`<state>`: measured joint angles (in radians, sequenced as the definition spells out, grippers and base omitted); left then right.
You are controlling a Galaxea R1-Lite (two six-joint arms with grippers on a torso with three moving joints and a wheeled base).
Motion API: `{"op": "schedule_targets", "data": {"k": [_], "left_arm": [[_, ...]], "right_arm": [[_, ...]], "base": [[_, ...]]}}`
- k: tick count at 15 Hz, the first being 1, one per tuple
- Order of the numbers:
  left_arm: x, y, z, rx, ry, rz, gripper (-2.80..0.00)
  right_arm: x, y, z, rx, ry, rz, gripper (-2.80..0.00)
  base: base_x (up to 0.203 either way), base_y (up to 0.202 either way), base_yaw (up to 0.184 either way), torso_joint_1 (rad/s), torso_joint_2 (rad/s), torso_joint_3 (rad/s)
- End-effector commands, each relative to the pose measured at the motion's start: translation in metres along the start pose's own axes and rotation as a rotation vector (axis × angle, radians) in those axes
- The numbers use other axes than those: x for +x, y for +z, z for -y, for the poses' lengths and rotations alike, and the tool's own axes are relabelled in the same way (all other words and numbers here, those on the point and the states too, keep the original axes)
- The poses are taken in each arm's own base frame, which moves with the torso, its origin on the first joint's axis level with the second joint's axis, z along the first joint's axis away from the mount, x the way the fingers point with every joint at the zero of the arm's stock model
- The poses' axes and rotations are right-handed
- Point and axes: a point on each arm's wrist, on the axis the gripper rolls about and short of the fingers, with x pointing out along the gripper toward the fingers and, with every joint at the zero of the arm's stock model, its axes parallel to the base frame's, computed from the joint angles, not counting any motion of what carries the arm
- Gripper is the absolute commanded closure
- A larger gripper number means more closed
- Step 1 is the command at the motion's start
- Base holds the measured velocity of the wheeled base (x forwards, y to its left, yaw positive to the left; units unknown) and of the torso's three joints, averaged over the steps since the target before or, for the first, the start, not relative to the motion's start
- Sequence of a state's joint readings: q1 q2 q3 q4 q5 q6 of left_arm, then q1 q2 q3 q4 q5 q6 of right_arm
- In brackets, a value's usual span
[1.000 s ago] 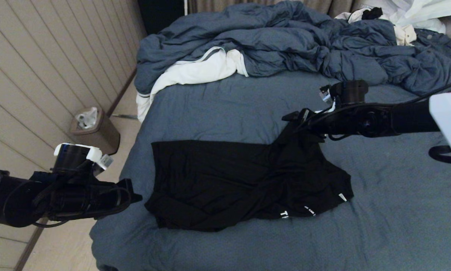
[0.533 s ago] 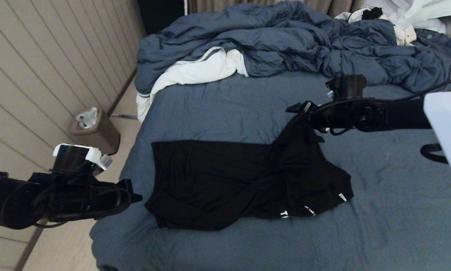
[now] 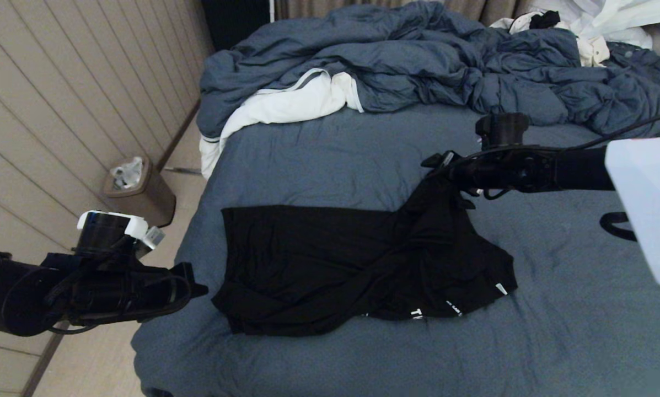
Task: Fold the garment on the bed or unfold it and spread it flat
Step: Fold the black T-shirt
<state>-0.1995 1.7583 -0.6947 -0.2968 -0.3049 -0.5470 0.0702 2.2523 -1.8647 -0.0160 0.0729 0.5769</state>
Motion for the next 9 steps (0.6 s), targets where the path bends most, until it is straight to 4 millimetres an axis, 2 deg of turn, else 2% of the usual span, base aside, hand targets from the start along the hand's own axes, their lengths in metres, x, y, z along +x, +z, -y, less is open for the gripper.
{"op": "schedule_targets", "data": {"k": [1, 9], "left_arm": [[0.0003, 0.0002, 0.0000, -0.003, -0.002, 0.000, 0.00], [0.0003, -0.0008, 0.0000, -0.002, -0.002, -0.003, 0.00]], "right_arm": [[0.0008, -0.0020, 0.0003, -0.001, -0.012, -0.021, -2.80], [-0.0055, -0.0001, 0.0000, -0.044, -0.012, -0.033, -2.80]], "base": [[0.000, 0.000, 0.000, 0.000, 0.00, 0.000], [0.000, 0.000, 0.000, 0.000, 0.00, 0.000]]}}
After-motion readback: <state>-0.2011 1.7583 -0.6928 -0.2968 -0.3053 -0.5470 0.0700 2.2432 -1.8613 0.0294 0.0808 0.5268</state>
